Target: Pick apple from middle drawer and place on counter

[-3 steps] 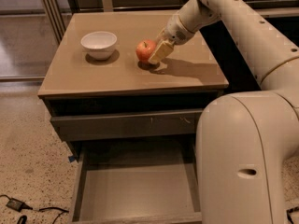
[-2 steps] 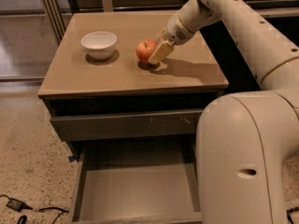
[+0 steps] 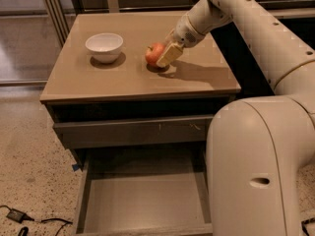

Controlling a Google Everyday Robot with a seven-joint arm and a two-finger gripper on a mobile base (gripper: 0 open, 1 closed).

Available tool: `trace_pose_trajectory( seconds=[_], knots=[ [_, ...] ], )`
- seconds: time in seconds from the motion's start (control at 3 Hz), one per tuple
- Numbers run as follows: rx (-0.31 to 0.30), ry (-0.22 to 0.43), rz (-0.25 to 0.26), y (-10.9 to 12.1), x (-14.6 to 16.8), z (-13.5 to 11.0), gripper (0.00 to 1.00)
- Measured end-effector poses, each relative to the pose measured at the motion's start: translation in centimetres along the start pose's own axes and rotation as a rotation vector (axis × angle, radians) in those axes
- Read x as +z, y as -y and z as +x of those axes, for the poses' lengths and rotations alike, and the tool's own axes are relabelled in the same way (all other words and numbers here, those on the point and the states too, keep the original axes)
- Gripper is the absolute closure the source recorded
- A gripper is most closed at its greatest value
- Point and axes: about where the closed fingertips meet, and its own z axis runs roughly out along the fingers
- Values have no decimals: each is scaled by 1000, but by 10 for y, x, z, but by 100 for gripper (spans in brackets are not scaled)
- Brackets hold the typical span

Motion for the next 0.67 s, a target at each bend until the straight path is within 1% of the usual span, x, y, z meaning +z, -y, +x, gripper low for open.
trace_pose_trajectory(
  seconds=[0.33, 0.67],
  knots=[
    [0, 0, 0, 0, 0, 0, 0],
    [0, 0, 0, 0, 0, 0, 0]
  ],
)
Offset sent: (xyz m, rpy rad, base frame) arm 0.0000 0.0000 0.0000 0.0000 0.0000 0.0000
